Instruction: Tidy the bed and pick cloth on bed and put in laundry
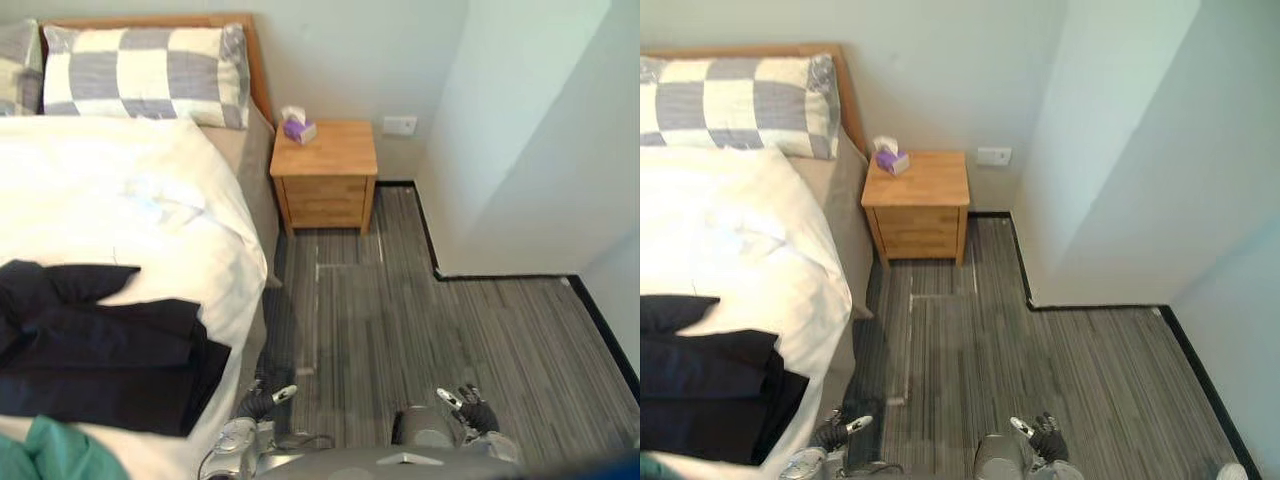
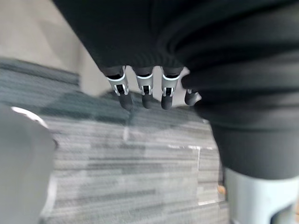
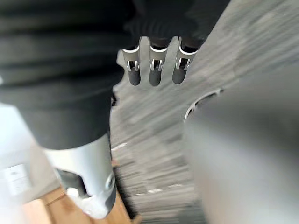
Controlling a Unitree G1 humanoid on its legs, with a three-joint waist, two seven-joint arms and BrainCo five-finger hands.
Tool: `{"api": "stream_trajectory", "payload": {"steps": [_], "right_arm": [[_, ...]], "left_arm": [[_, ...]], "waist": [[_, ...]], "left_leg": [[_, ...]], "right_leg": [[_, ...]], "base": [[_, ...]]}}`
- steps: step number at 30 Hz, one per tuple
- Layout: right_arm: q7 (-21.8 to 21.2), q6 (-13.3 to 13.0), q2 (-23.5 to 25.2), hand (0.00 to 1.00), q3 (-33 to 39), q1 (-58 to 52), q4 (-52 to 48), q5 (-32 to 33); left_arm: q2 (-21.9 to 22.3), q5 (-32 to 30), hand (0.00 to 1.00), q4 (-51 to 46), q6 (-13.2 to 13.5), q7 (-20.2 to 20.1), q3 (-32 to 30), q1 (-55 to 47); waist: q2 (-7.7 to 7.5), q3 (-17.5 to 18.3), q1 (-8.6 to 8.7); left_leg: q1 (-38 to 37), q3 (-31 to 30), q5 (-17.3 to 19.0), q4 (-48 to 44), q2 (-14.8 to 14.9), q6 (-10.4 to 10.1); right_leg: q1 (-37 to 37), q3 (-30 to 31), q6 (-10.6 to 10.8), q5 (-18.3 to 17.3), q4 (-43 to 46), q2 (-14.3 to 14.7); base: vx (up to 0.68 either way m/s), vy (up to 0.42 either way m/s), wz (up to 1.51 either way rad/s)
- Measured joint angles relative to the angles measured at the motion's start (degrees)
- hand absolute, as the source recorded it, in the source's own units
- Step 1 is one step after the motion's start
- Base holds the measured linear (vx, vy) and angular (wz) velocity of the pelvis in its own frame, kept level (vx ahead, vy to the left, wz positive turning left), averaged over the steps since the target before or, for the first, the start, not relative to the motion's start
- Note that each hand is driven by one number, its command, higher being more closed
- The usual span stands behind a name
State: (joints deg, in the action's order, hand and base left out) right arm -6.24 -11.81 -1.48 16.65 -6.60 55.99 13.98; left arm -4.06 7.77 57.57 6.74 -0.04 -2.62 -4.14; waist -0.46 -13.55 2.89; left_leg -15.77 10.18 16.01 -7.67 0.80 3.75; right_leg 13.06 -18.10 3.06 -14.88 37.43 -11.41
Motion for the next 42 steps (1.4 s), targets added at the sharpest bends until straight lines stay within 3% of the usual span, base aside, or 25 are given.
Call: {"api": "stream_trajectory", "payload": {"steps": [1,3,4,5,6,8,10,12,14,16,18,19,20,23,25,26,28,29,31,33,36,38,39,40,42], "right_arm": [[0.04,-0.2,-0.04,0.0,0.2,-0.07,0.03,0.02],[0.18,-0.67,0.46,0.0,0.99,-0.81,0.15,-0.13],[0.17,-0.81,0.56,0.0,0.99,-1.29,0.12,-0.19],[0.26,-1.05,0.02,0.0,1.33,-1.56,0.0,-0.7],[0.37,-1.08,-0.96,0.0,1.42,-1.37,-0.43,-1.89],[0.47,-0.56,-1.37,0.0,1.4,-0.98,-0.47,-2.01],[0.61,1.05,-1.82,0.0,1.37,-0.65,-0.45,-4.31],[0.63,2.1,-2.47,0.0,0.94,-0.46,-0.56,-6.56],[0.6,2.66,-3.49,0.0,0.47,-0.33,0.26,-8.87],[0.39,2.78,-3.54,0.0,0.3,0.0,2.0,-10.26],[0.03,2.74,-3.52,0.0,-0.45,0.1,1.85,-10.96],[-0.04,2.71,-3.64,0.0,-0.32,-0.09,1.73,-10.94],[0.37,2.8,-3.24,0.0,-0.1,-0.25,1.99,-10.96],[1.93,2.82,-1.2,0.0,-0.09,-0.45,2.1,-11.01],[2.39,2.95,-0.9,0.0,-0.12,0.29,2.16,-11.01],[2.48,3.47,-1.21,0.0,-0.11,2.6,2.41,-10.95],[2.43,3.57,-1.95,0.0,-0.09,4.34,2.31,-10.86],[2.43,3.49,-1.74,0.0,-0.11,4.95,2.23,-10.75],[2.46,3.85,-1.11,0.0,-0.24,4.9,2.37,-10.58],[2.77,3.86,-0.93,0.0,-0.3,3.93,2.41,-9.92],[4.26,3.26,-0.6,0.0,-0.02,3.47,2.94,-8.34],[4.67,2.43,0.37,0.0,0.75,2.2,3.02,-7.88],[4.68,2.14,0.88,0.0,0.75,1.97,3.08,-7.81],[4.66,1.9,1.88,0.0,0.66,2.05,3.61,-7.41],[4.52,2.02,1.65,0.0,0.49,2.21,3.31,-6.2]], "left_arm": [[0.08,-0.02,0.0,-0.01,-0.21,0.09,-0.07,0.14],[0.25,-0.31,0.0,0.06,-0.32,0.41,-0.55,-0.11],[0.39,-0.44,0.0,0.06,-0.3,0.42,-1.02,-0.33],[1.26,-0.44,0.0,0.18,-0.3,0.5,-2.86,-0.43],[2.77,-0.36,0.0,-0.13,0.09,0.48,-4.43,-0.37],[3.87,0.09,0.0,-0.13,0.32,0.51,-5.35,-0.72],[4.55,0.68,0.0,-0.41,0.99,0.33,-7.55,-1.37],[5.4,2.43,0.0,-2.03,2.35,0.29,-10.41,-2.27],[5.86,5.0,0.0,-4.63,3.94,0.19,-11.21,-3.14],[5.38,5.74,0.0,-5.81,4.33,-0.08,-10.54,-3.08],[4.9,6.74,0.0,-6.47,4.84,-0.11,-9.1,-3.46],[4.81,6.76,0.0,-6.78,4.79,-0.07,-8.06,-3.72],[4.67,6.89,0.0,-6.67,4.64,-0.02,-7.33,-3.77],[2.83,7.52,0.0,-6.61,3.49,0.06,-6.81,-3.57],[2.84,9.17,0.0,-6.71,2.87,0.1,-7.79,-3.45],[3.19,10.37,0.0,-6.39,2.27,0.19,-9.11,-3.21],[3.31,10.69,0.0,-5.22,1.82,-0.09,-9.17,-3.02],[3.24,10.71,0.0,-4.01,1.32,-0.71,-9.07,-2.76],[2.31,11.22,0.0,-2.27,1.11,-2.33,-8.51,-2.79],[1.57,11.99,0.0,-2.18,1.0,-3.65,-7.3,-3.14],[1.11,15.57,0.0,-1.76,1.39,-7.33,-6.46,-3.74],[1.15,17.64,0.0,-1.85,2.31,-9.43,-6.67,-3.96],[0.92,17.67,0.0,-2.09,2.77,-9.92,-6.97,-4.12],[1.57,17.66,0.0,-1.77,3.11,-10.71,-9.3,-4.39],[3.19,17.55,0.0,-2.0,3.97,-10.95,-10.24,-4.92]], "waist": [[0.13,-0.08,0.05],[0.36,-0.44,0.31],[0.36,-0.47,0.25],[1.19,-1.1,0.24],[2.86,-1.93,-0.32],[3.27,-2.1,-0.34],[3.61,-1.93,-0.5],[3.88,-2.36,-0.8],[4.72,-3.0,-2.47],[3.5,-2.92,-3.99],[3.06,-2.44,-4.26],[3.69,-2.11,-4.1],[3.49,-1.82,-3.76],[0.56,-0.72,-4.09],[0.01,-0.17,-6.17],[-0.3,0.23,-7.01],[0.35,0.54,-6.96],[0.62,0.56,-6.29],[1.37,0.35,-5.44],[1.87,0.06,-5.17],[1.39,0.72,-3.86],[0.05,1.84,-3.76],[-0.9,2.35,-4.03],[-1.52,3.19,-4.66],[-0.39,3.71,-4.78]], "left_leg": [[-0.33,-0.46,0.26,0.19,0.64,-0.44],[-2.12,-2.97,1.6,0.34,2.95,-2.69],[-2.75,-3.33,2.08,0.3,3.34,-3.53],[-4.52,-3.92,3.05,0.19,5.0,-5.04],[-5.23,-3.75,2.44,-0.82,6.41,-6.22],[-5.25,-4.12,0.52,-4.18,7.24,-8.2],[-1.84,-5.78,-1.54,-15.26,8.64,-9.34],[7.77,-9.24,-9.06,-36.28,11.38,-10.21],[19.28,-8.95,-5.11,-52.97,14.04,-10.16],[22.7,-4.61,-2.74,-45.17,11.76,-8.77],[24.58,2.33,-4.02,-28.22,8.52,-7.54],[25.63,9.72,-12.68,-16.08,6.85,-5.01],[25.48,18.86,-17.01,-11.4,6.02,3.39],[24.29,26.59,-16.25,-5.53,1.22,6.87],[22.5,26.43,-13.08,-1.74,-2.01,7.99],[21.39,24.18,-10.65,-0.81,-4.07,8.59],[19.19,20.03,-9.82,-0.18,-5.75,8.49],[17.03,16.24,-8.97,-0.01,-6.5,8.32],[12.66,9.84,-8.8,1.12,-6.76,7.6],[9.04,3.7,-8.96,2.73,-6.72,6.33],[8.44,-7.71,-8.09,3.25,-6.34,3.8],[9.23,-15.13,-8.0,2.87,-5.75,1.55],[9.88,-16.35,-7.77,2.28,-6.17,1.09],[10.29,-17.34,-6.72,0.72,-5.46,-1.23],[10.46,-14.89,-6.06,0.7,-3.42,-2.42]], "right_leg": [[0.43,-0.03,-0.22,1.81,-6.04,0.56],[-0.27,3.43,0.34,13.67,-25.13,3.15],[-0.89,4.64,0.57,16.46,-27.2,3.51],[-1.96,5.04,-3.81,19.72,-25.79,5.0],[-0.99,4.53,-4.94,15.44,-20.61,5.47],[-0.2,4.1,-6.38,10.2,-13.88,5.02],[-2.53,2.71,-6.56,5.92,-12.21,5.69],[-7.69,1.7,-6.99,3.89,-15.22,7.83],[-16.95,-0.56,-7.83,3.27,-21.54,10.34],[-22.6,-2.21,-7.9,3.66,-25.68,9.52],[-25.43,-4.48,-7.52,3.44,-28.84,8.71],[-27.02,-7.84,-6.47,2.75,-30.41,9.04],[-29.03,-12.23,-5.41,1.67,-30.94,9.28],[-31.87,-19.83,-3.94,0.92,-30.99,8.0],[-33.59,-20.68,-2.48,0.06,-30.77,7.82],[-33.22,-20.67,0.33,-1.6,-24.59,5.71],[-28.91,-19.59,0.73,-0.86,-7.72,1.2],[-24.03,-14.98,0.03,0.47,5.33,-1.19],[-19.37,-9.84,1.16,-2.41,12.39,-1.56],[-16.03,-5.57,1.6,-3.74,10.52,-1.97],[-11.41,4.66,2.14,-3.31,-3.88,-0.92],[-11.51,14.74,3.1,0.93,-20.01,2.63],[-11.58,16.69,2.94,3.3,-23.56,2.98],[-12.58,16.41,1.97,7.63,-25.17,3.37],[-13.42,14.51,1.27,7.21,-26.32,4.63]], "base": [[0.42,-0.191,0.56],[0.47,-0.264,0.65],[0.51,-0.3,0.57],[0.5,-0.285,0.29],[0.47,-0.274,0.19],[0.43,-0.298,0.13],[0.47,-0.347,0.17],[0.38,-0.261,0.25],[0.43,-0.205,0.3],[0.36,-0.15,0.21],[0.38,-0.092,0.53],[0.41,-0.032,1.31],[0.42,-0.037,1.6],[0.43,-0.037,1.86],[0.37,-0.003,1.46],[0.34,0.006,1.14],[0.39,-0.007,1.18],[0.52,-0.073,1.6],[0.47,-0.12,1.79],[0.32,-0.147,1.68],[0.31,-0.236,1.94],[0.26,-0.324,1.71],[0.28,-0.458,1.43],[0.22,-0.373,0.84],[0.2,-0.287,0.51]]}}
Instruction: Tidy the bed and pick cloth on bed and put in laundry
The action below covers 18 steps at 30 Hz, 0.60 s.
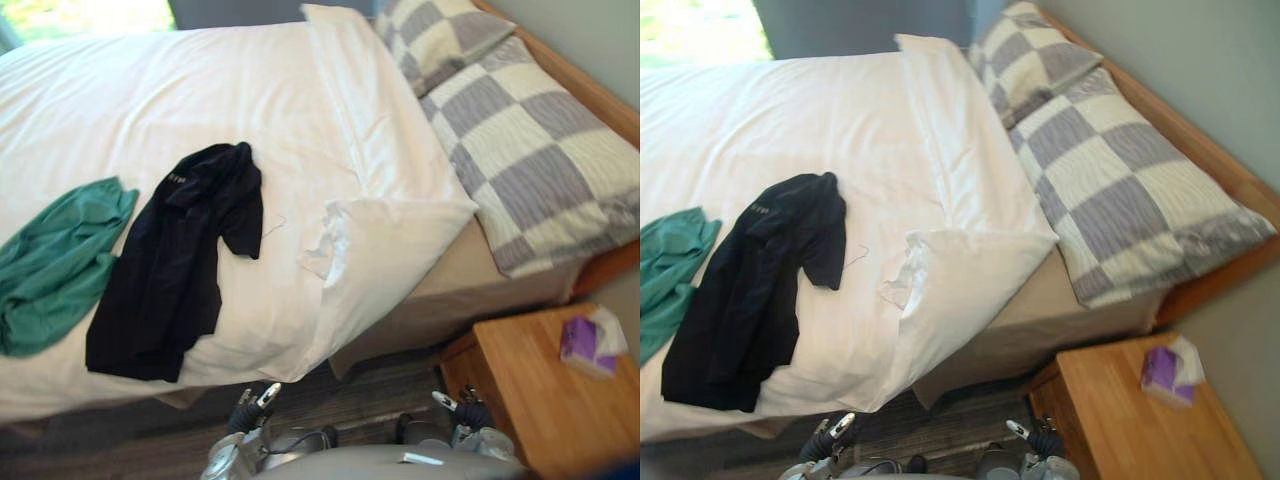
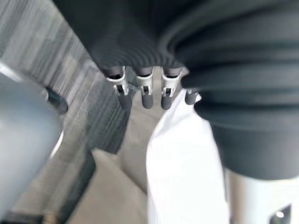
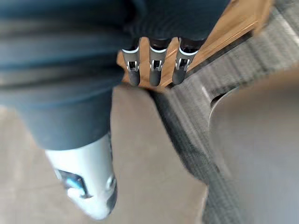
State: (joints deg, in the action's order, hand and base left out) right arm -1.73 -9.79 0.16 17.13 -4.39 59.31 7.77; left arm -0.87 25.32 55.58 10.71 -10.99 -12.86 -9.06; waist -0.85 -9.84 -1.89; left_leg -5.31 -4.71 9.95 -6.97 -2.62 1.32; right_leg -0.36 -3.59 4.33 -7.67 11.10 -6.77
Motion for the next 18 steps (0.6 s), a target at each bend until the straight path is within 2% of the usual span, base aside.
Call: {"api": "stream_trajectory", "payload": {"steps": [2,4,5,7,9,10,12,13,15,17,18], "right_arm": [[-0.08,0.72,-0.94,0.0,-0.53,0.17,0.02,1.31],[0.77,1.99,-1.05,0.0,-0.53,-0.04,0.06,4.57],[2.21,2.59,-0.8,0.0,0.31,-0.48,0.26,7.61],[5.08,2.64,0.39,0.0,2.89,-1.67,0.71,12.15],[10.59,1.19,1.48,0.0,5.99,-4.23,0.14,17.03],[12.02,0.66,1.74,0.0,6.81,-4.98,0.05,17.92],[18.25,-1.19,2.89,0.0,7.33,-6.91,-2.22,19.11],[20.3,-1.73,3.11,0.0,7.58,-7.15,-3.58,19.04],[28.47,-3.88,3.29,0.0,9.85,-7.38,-12.29,18.81],[32.92,-4.92,3.16,0.0,11.15,-7.82,-19.81,17.37],[36.76,-5.57,3.18,0.0,11.63,-7.81,-26.23,15.17]], "left_arm": [[1.29,0.03,0.0,-0.01,0.28,0.06,-0.76,-0.6],[1.63,0.05,0.0,0.04,0.91,0.18,-0.84,-1.49],[1.43,-0.08,0.0,0.11,0.91,0.38,-0.81,-1.55],[1.05,-0.54,0.0,0.07,0.76,1.47,-0.78,-1.45],[0.47,-2.37,0.0,0.15,-0.39,2.78,-1.47,-1.33],[0.39,-2.45,0.0,0.14,-0.71,2.92,-1.59,-1.36],[-1.01,-4.66,0.0,0.05,-1.81,4.5,-1.73,-1.76],[-1.46,-5.23,0.0,0.11,-1.89,4.82,-1.72,-1.86],[-2.5,-6.75,0.0,0.1,-2.66,4.89,-1.71,-1.99],[-2.48,-6.76,0.0,-0.16,-2.81,4.86,-1.71,-2.12],[-2.51,-6.8,0.0,-0.53,-3.08,4.84,-1.72,-2.39]], "waist": [[1.62,0.26,-0.31],[1.92,0.69,-0.23],[1.58,0.91,0.22],[1.02,1.45,1.84],[0.04,1.43,2.63],[-0.15,1.6,2.51],[-1.43,2.84,2.37],[-1.48,2.97,2.36],[-2.69,3.68,2.93],[-2.7,3.74,2.84],[-2.7,3.73,2.87]], "left_leg": [[-0.95,-0.15,0.11,1.09,1.69,-0.78],[-2.41,0.04,-0.24,2.65,2.78,-1.63],[-2.89,2.02,-0.58,3.59,3.35,-2.22],[-2.04,12.17,-0.14,4.01,4.96,-2.3],[-1.55,22.58,-0.82,2.74,6.39,-2.62],[-1.62,23.44,-1.23,2.58,5.96,-2.48],[-1.7,22.45,-2.3,3.5,4.23,-2.6],[-1.79,22.15,-2.54,4.17,3.85,-2.23],[-2.02,21.24,-3.92,6.64,2.58,-1.57],[-2.18,21.22,-4.48,8.02,2.22,-0.97],[-2.56,21.16,-5.55,9.52,1.9,-0.95]], "right_leg": [[-1.38,-0.59,-0.13,0.05,-1.07,1.53],[-2.83,-0.89,-0.18,0.08,-2.03,2.48],[-3.91,-2.12,-0.29,0.14,-3.06,2.41],[-4.79,-5.61,-0.39,0.21,-3.62,1.77],[-6.46,-9.15,-0.37,0.17,-3.51,0.09],[-6.7,-9.54,-0.36,0.18,-3.29,-0.44],[-7.1,-9.92,-0.19,0.13,-3.12,-1.74],[-7.07,-9.94,-0.18,0.13,-3.24,-1.9],[-6.7,-9.92,0.12,0.31,-3.49,-2.4],[-6.35,-9.85,0.23,0.38,-3.62,-2.46],[-6.18,-9.84,0.24,0.39,-3.88,-2.5]], "base": [[0.17,-0.204,0.18],[0.13,-0.148,0.08],[0.1,-0.082,0.42],[0.07,-0.042,0.7],[0.03,0.036,0.74],[0.03,0.119,0.62],[0.04,0.142,0.39],[0.03,0.097,0.27],[0.01,0.083,0.19],[-0.05,0.05,0.04],[-0.08,0.008,0.05]]}}
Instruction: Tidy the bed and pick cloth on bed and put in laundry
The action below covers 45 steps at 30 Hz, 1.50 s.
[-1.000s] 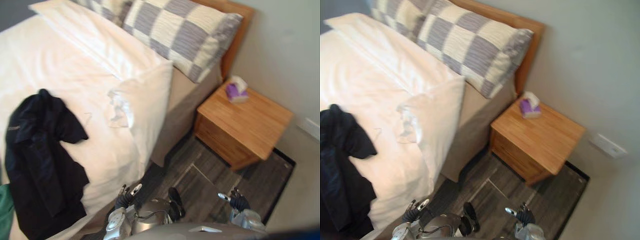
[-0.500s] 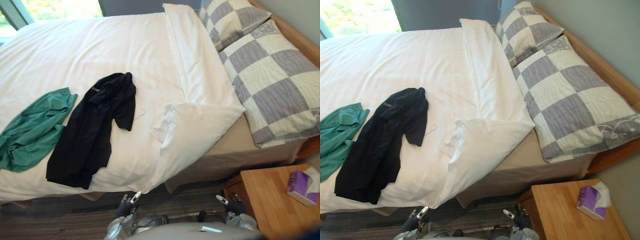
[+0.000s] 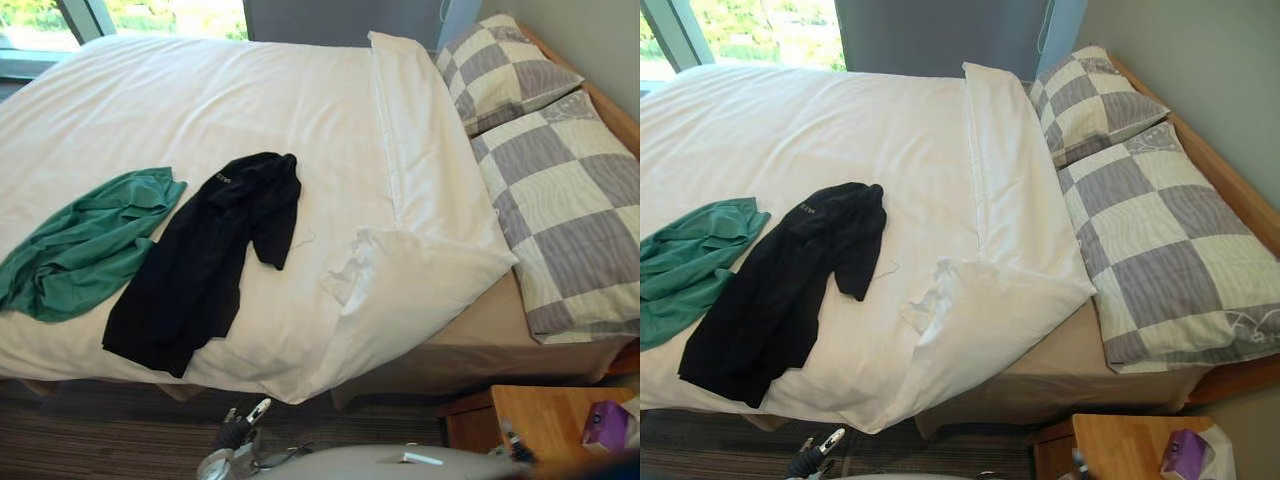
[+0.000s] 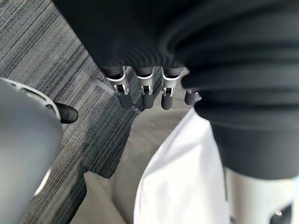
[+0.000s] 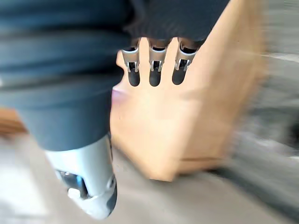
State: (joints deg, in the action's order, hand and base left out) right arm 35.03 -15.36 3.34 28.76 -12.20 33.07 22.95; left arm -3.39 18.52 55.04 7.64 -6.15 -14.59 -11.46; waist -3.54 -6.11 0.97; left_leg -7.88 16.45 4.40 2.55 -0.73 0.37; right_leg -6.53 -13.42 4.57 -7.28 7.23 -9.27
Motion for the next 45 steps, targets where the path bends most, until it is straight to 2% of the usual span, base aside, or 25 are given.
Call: {"api": "stream_trajectory", "payload": {"steps": [1,3,5,7,10,13,14,17,18,21,25,29,32,37,40,41,44,45], "right_arm": [[3.02,-0.16,-0.04,0.0,0.05,-0.05,-6.34,-3.45],[5.49,0.19,-0.05,0.0,0.07,-0.01,-13.54,-7.5],[8.07,1.74,-0.04,0.0,0.16,0.32,-24.64,-13.09],[8.01,3.92,-0.57,0.0,0.16,0.47,-32.81,-16.79],[4.85,7.16,-3.69,0.0,0.06,1.38,-40.34,-21.75],[-3.28,9.62,-8.28,0.0,-1.15,3.45,-45.34,-26.96],[-7.59,10.13,-10.92,0.0,-2.96,5.14,-45.7,-28.41],[-18.65,11.34,-17.9,0.0,-11.17,9.69,-45.3,-30.8],[-22.65,11.83,-19.1,0.0,-14.11,11.32,-44.69,-32.7],[-30.34,13.17,-20.41,0.0,-18.76,14.28,-40.73,-38.68],[-35.03,15.37,-20.73,0.0,-22.68,17.1,-37.04,-43.32],[-39.81,17.62,-24.08,0.0,-27.08,19.36,-34.56,-50.34],[-42.16,19.19,-24.86,0.0,-29.95,21.44,-30.21,-55.18],[-44.4,21.39,-24.86,0.0,-34.48,26.16,-21.33,-59.14],[-44.22,21.99,-24.85,0.0,-36.48,29.25,-14.78,-60.42],[-43.38,22.12,-24.86,0.0,-36.96,31.86,-12.33,-60.43],[-41.08,23.55,-24.89,0.0,-37.9,37.71,-8.43,-62.2],[-40.07,24.14,-25.47,0.0,-38.58,40.03,-6.7,-62.7]], "left_arm": [[0.03,-0.12,0.0,-0.54,-0.08,-0.09,0.01,-0.55],[0.11,-0.28,0.0,-1.48,-0.11,-0.2,0.01,-1.37],[0.2,-1.33,0.0,-2.74,0.08,-0.42,0.07,-2.66],[0.41,-1.81,0.0,-3.0,0.13,-1.09,0.16,-4.17],[0.4,-2.29,0.0,-2.96,0.08,-1.3,1.26,-6.43],[-0.56,-2.43,0.0,-2.94,0.04,-1.81,2.84,-7.27],[-1.14,-3.07,0.0,-2.92,-0.01,-2.22,3.1,-7.28],[-1.91,-4.71,0.0,-2.84,-0.05,-2.2,3.38,-7.27],[-2.28,-4.81,0.0,-2.8,-0.1,-2.2,3.42,-7.25],[-2.7,-6.9,0.0,-3.03,-0.49,-2.21,4.09,-7.16],[-2.84,-8.76,0.0,-2.88,-1.32,-2.23,4.43,-7.36],[-2.98,-9.2,0.0,-2.89,-2.51,-2.29,4.47,-7.25],[-3.83,-9.57,0.0,-2.88,-4.11,-2.38,5.12,-6.45],[-4.59,-10.91,0.0,-2.93,-6.14,-2.74,5.38,-3.41],[-4.99,-10.88,0.0,-3.19,-6.58,-2.75,5.42,-1.0],[-5.43,-10.83,0.0,-3.8,-7.46,-2.74,5.43,0.0],[-7.41,-10.39,0.0,-5.16,-8.1,-2.76,5.48,2.51],[-8.37,-9.96,0.0,-5.79,-8.5,-2.79,5.51,3.98]], "waist": [[0.1,0.06,0.13],[0.27,0.07,0.31],[0.87,0.13,0.38],[1.19,0.81,1.16],[2.43,1.52,1.25],[2.57,1.93,1.39],[2.22,1.97,1.52],[1.67,2.19,1.35],[1.45,2.31,1.34],[1.26,2.34,1.01],[1.53,1.83,1.02],[1.66,1.01,1.14],[1.64,0.12,1.41],[1.08,-2.36,-0.01],[0.28,-4.42,-1.78],[-0.11,-5.75,-2.23],[-1.35,-8.89,-2.65],[-1.71,-9.26,-3.72]], "left_leg": [[-0.42,-0.21,-1.09,1.64,-0.22,-0.04],[-0.81,-0.53,-1.98,3.08,-0.19,-0.05],[-0.46,-1.16,-2.21,3.41,-0.2,0.16],[0.01,-0.72,-0.95,3.46,-0.03,-0.1],[0.35,0.41,-1.04,3.46,0.36,-0.32],[0.95,-0.76,-2.17,3.46,0.44,-0.11],[1.07,-1.37,-2.71,3.45,0.42,0.04],[1.42,-1.96,-3.1,3.45,0.5,0.02],[1.81,-2.65,-3.34,3.43,0.48,-0.18],[2.15,-3.31,-4.16,3.41,0.48,-0.36],[2.04,-4.5,-4.54,3.43,0.54,-0.86],[2.09,-4.77,-5.03,3.5,0.62,-0.82],[3.02,-6.05,-5.82,3.53,0.6,-0.57],[5.11,-7.27,-6.91,3.54,0.78,-0.15],[6.89,-7.95,-7.75,3.52,0.67,0.31],[7.82,-8.24,-8.07,3.51,0.53,0.51],[9.17,-9.13,-8.84,3.49,0.27,0.81],[10.61,-9.06,-9.26,3.44,0.67,0.95]], "right_leg": [[0.05,-0.03,0.02,0.0,-0.29,0.03],[0.16,-0.11,0.05,-0.14,-0.34,0.22],[0.03,-0.1,0.32,-1.25,-0.34,0.16],[0.13,-0.13,0.03,-1.75,-0.56,0.11],[0.12,-0.19,0.02,-1.63,-1.31,0.33],[0.06,-1.64,0.0,-1.45,-1.35,0.37],[-0.04,-1.99,0.0,-1.44,-1.35,0.42],[-0.06,-2.55,-0.01,-1.44,-1.51,0.87],[-0.11,-3.2,-0.12,-1.37,-1.79,0.9],[-0.51,-4.33,-0.58,-0.96,-2.35,1.0],[-1.44,-5.02,-0.59,-0.95,-2.56,1.1],[-1.49,-5.2,-0.58,-0.95,-2.6,1.19],[-1.12,-6.34,-0.58,-0.95,-2.59,1.18],[0.28,-7.39,-0.61,-0.56,-2.79,1.21],[1.25,-8.22,-0.45,0.44,-3.16,1.28],[1.87,-8.58,-0.41,0.85,-3.17,1.23],[2.77,-9.4,-0.29,1.51,-3.18,1.24],[4.48,-8.78,-1.17,2.63,-3.09,1.37]], "base": [[-0.09,-0.013,0.09],[-0.07,-0.045,0.12],[-0.11,-0.065,0.11],[-0.12,-0.038,0.11],[-0.03,-0.016,0.05],[0.03,-0.03,0.18],[0.03,-0.025,0.18],[0.04,-0.033,0.14],[0.05,-0.04,0.26],[0.04,-0.021,0.29],[-0.01,-0.026,0.2],[-0.06,-0.018,0.01],[-0.08,-0.008,0.18],[-0.09,0.012,0.2],[-0.05,0.03,0.16],[-0.02,0.037,0.13],[-0.02,0.032,0.13],[-0.03,0.057,0.03]]}}
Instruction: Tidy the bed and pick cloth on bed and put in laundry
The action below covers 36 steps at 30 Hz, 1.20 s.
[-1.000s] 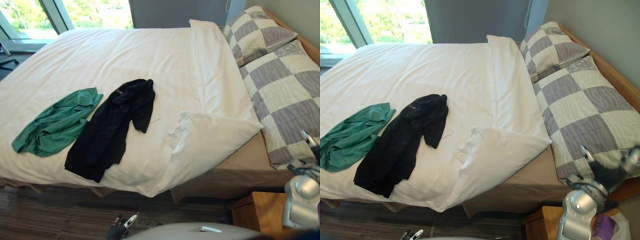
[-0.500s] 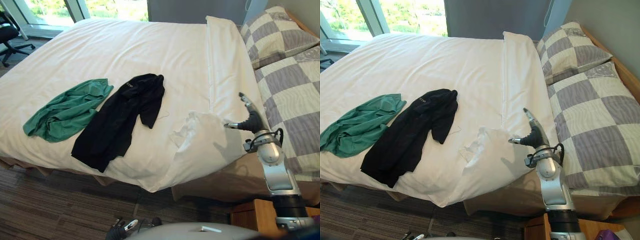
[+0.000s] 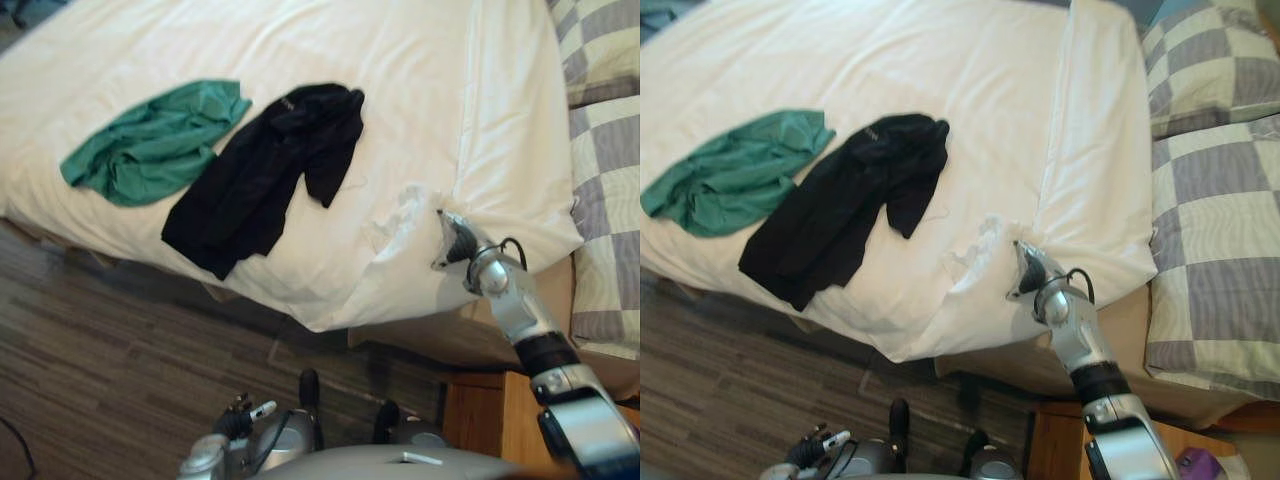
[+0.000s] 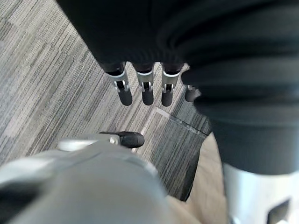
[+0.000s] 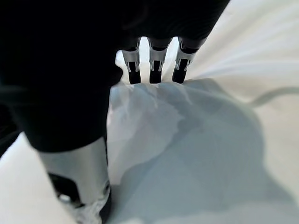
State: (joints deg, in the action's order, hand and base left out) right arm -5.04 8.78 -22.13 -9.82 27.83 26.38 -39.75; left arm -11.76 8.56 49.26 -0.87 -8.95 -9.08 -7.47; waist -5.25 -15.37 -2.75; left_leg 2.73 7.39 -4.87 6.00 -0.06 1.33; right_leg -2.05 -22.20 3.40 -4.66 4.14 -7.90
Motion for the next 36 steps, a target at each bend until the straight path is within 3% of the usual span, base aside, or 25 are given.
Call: {"api": "stream_trajectory", "payload": {"steps": [6,11,19,20,27,34,36], "right_arm": [[1.88,4.75,-4.03,0.0,-2.18,9.59,4.98,-4.24],[3.23,8.75,-5.43,0.0,-2.33,11.65,4.97,-3.17],[4.49,9.56,-6.15,0.0,-2.17,15.48,4.63,0.25],[3.77,9.59,-6.19,1.0,-2.17,16.26,4.64,0.57],[3.36,9.75,-8.79,1.0,0.56,21.45,9.08,8.4],[6.67,7.56,-10.19,1.0,2.93,20.17,11.36,14.71],[9.25,6.1,-9.79,1.0,5.79,15.58,7.24,19.9]], "left_arm": [[-1.68,3.95,0.0,-3.16,0.25,-0.8,-0.02,4.1],[-2.83,4.55,0.0,-3.17,0.02,-1.17,-0.14,4.91],[-3.02,4.77,0.0,-3.8,-0.13,-2.63,-0.11,6.15],[-3.03,5.61,0.0,-4.91,-0.12,-2.81,-0.13,6.29],[-2.76,8.11,0.0,-6.44,-0.02,-4.46,0.65,8.85],[-2.57,8.34,0.0,-7.48,-0.19,-4.49,2.46,8.91],[-2.48,8.31,0.0,-7.61,-0.29,-4.47,2.45,8.74]], "waist": [[-0.09,-3.03,-1.98],[0.14,-4.74,-3.3],[0.43,-6.03,-3.28],[0.46,-6.83,-3.44],[3.38,-9.98,-3.17],[3.93,-10.3,-3.39],[4.03,-10.36,-3.41]], "left_leg": [[3.05,-0.89,-1.16,-0.17,0.12,0.21],[4.83,-1.05,-0.98,0.0,0.22,0.09],[6.29,-0.15,-1.08,-0.07,1.14,0.05],[6.47,-0.11,-1.36,-0.15,1.29,-0.28],[9.2,-0.91,-2.49,-0.31,1.16,-0.37],[9.24,-1.88,-2.56,-0.32,0.52,-0.37],[8.82,-1.66,-2.74,-0.34,0.51,-0.23]], "right_leg": [[2.76,1.3,-0.72,1.91,0.37,0.55],[4.73,4.1,-0.64,1.97,0.96,0.71],[6.32,5.31,-0.64,1.97,1.05,1.21],[6.71,5.7,-0.73,1.9,1.33,1.31],[9.71,5.65,-1.19,1.46,2.76,1.19],[9.86,5.68,-1.14,-0.47,4.14,0.76],[9.71,5.8,-1.21,-0.55,4.43,0.74]], "base": [[-0.01,0.047,0.1],[-0.01,0.014,0.02],[0.02,-0.023,-0.03],[0.04,-0.038,-0.01],[0.03,-0.019,0.06],[0.05,-0.027,0.11],[0.05,-0.033,-0.03]]}}
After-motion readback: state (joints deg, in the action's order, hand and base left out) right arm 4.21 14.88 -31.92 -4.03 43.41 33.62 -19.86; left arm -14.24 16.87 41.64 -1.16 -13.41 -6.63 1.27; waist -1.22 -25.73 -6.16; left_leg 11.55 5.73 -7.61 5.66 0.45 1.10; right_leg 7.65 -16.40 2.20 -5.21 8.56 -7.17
